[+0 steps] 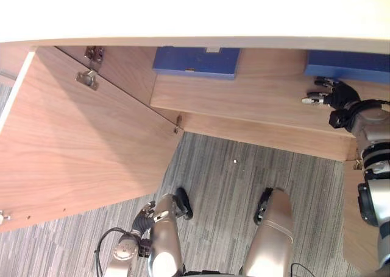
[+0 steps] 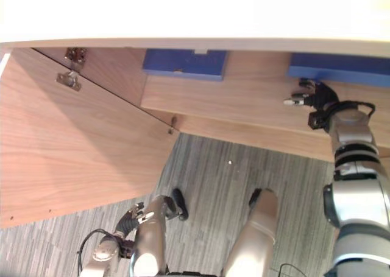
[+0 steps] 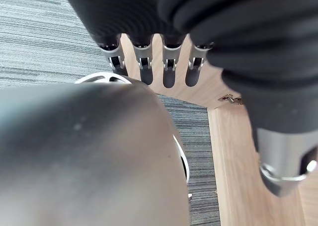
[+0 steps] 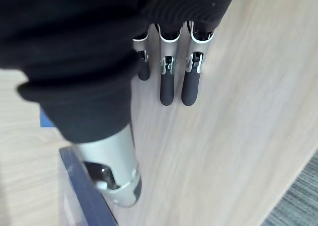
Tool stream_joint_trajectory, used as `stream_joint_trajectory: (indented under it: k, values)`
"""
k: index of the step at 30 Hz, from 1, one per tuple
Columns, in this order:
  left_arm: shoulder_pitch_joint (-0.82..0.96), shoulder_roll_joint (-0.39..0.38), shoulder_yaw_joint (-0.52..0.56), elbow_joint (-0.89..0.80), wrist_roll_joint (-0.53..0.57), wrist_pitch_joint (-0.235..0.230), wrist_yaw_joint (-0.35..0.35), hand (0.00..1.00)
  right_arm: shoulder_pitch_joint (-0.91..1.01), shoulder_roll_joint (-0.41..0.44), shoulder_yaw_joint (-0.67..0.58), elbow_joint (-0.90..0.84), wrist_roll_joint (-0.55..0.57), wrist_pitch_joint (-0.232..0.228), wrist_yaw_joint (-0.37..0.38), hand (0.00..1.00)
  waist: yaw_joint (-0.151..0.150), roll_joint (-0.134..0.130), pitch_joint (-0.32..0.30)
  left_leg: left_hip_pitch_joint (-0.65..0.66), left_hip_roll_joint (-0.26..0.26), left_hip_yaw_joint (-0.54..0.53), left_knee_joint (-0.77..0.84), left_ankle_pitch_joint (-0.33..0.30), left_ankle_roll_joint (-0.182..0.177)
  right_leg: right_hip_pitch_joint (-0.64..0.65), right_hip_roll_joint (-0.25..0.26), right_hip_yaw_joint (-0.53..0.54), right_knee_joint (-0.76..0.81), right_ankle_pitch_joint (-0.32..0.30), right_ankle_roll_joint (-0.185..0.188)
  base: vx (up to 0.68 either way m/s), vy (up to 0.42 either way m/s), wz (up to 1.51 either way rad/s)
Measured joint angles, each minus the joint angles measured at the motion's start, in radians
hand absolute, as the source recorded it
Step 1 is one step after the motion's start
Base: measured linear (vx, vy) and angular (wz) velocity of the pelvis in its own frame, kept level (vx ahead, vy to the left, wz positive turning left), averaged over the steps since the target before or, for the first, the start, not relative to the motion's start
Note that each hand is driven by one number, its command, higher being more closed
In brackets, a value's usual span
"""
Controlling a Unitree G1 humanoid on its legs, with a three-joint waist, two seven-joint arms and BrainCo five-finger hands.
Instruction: Walk over to the cabinet, pick up the folder, carry it to the office cabinet, place the folder inside the office cabinet, then close the office cabinet door
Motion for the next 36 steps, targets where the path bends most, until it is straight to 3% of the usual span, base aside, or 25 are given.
stream_joint_trajectory:
  k: [5,10,14,22,26,27,30,33,34,35,36]
  values:
    - [0.021,0.001,0.009,-0.007,0.001,0.008,-0.001,0.0,0.067,0.032,-0.034,-0.045,-0.192,-0.022,0.04,0.0,0.003,-0.03,-0.018,0.033,-0.009,0.028,-0.042,0.011,0.004,0.022,-0.005,-0.002,-0.043,0.018,0.008,0.07,0.058,-0.02]
    - [0.041,-0.003,0.016,-0.02,0.005,0.037,-0.001,0.0,0.166,0.114,-0.084,-0.143,-0.461,-0.038,0.039,0.0,-0.004,-0.052,-0.029,0.104,-0.034,0.053,-0.131,0.041,0.009,0.082,-0.008,-0.015,-0.114,0.047,0.016,0.06,0.059,-0.02]
    - [0.072,-0.013,0.022,-0.072,0.01,0.063,-0.001,0.0,0.266,0.23,-0.149,-0.194,-0.718,-0.05,-0.055,0.0,-0.012,-0.069,-0.039,0.175,-0.06,0.057,-0.236,0.086,0.012,0.163,-0.011,-0.052,-0.197,0.081,0.025,0.05,0.063,0.07]
    - [0.06,-0.062,-0.036,-0.195,0.011,0.062,-0.063,0.0,0.397,0.333,-0.192,-0.196,-0.881,-0.039,-0.069,0.0,-0.022,-0.084,-0.065,0.306,-0.109,0.06,-0.401,0.147,0.025,0.316,-0.016,-0.113,-0.343,0.142,0.05,0.04,0.078,0.06]
    - [0.039,-0.062,-0.038,-0.179,0.044,0.063,-0.075,0.0,0.49,0.394,-0.212,-0.162,-0.891,0.014,-0.03,0.0,-0.023,-0.083,-0.08,0.375,-0.101,0.059,-0.449,0.156,0.027,0.412,0.021,-0.144,-0.435,0.176,0.061,0.07,0.065,-0.06]
    - [0.023,-0.062,-0.032,-0.136,0.046,0.061,-0.074,0.0,0.541,0.429,-0.218,-0.138,-0.883,0.035,-0.019,0.0,-0.017,-0.082,-0.093,0.387,-0.085,0.06,-0.459,0.157,0.027,0.437,0.05,-0.149,-0.474,0.19,0.062,0.09,0.028,-0.24]
    - [-0.011,-0.049,0.005,0.012,0.073,0.059,-0.067,0.0,0.679,0.514,-0.22,-0.135,-0.733,0.057,-0.033,0.0,-0.024,-0.089,-0.12,0.413,-0.029,0.074,-0.456,0.15,0.031,0.495,0.14,-0.147,-0.594,0.241,0.055,0.08,0.032,-0.46]
    - [-0.016,-0.04,0.047,0.113,0.086,0.048,-0.014,0.0,0.798,0.596,-0.229,-0.228,-0.507,0.053,-0.124,0.0,-0.029,-0.117,-0.149,0.431,-0.001,0.023,-0.405,0.134,0.051,0.524,0.216,-0.074,-0.694,0.301,0.044,0.04,0.014,-0.84]
    - [-0.017,-0.041,0.05,0.135,0.084,0.041,-0.001,0.0,0.81,0.609,-0.23,-0.24,-0.466,0.048,-0.147,0.0,-0.03,-0.123,-0.158,0.431,-0.01,-0.02,-0.401,0.106,0.049,0.525,0.229,-0.047,-0.716,0.319,0.042,0.0,0.129,-1.79]
    - [-0.026,-0.059,0.06,0.196,0.085,0.019,0.042,0.0,0.838,0.635,-0.255,-0.272,-0.345,0.03,-0.213,0.0,-0.03,-0.109,-0.178,0.47,-0.092,-0.19,-0.439,0.002,0.039,0.53,0.272,0.038,-0.806,0.387,0.046,-0.03,0.18,-1.63]
    - [-0.029,-0.06,0.061,0.218,0.085,0.015,0.058,0.0,0.853,0.651,-0.27,-0.296,-0.309,0.019,-0.237,0.0,-0.035,-0.105,-0.186,0.491,-0.089,-0.195,-0.457,-0.026,0.027,0.536,0.295,0.061,-0.836,0.41,0.051,-0.04,0.218,-1.64]
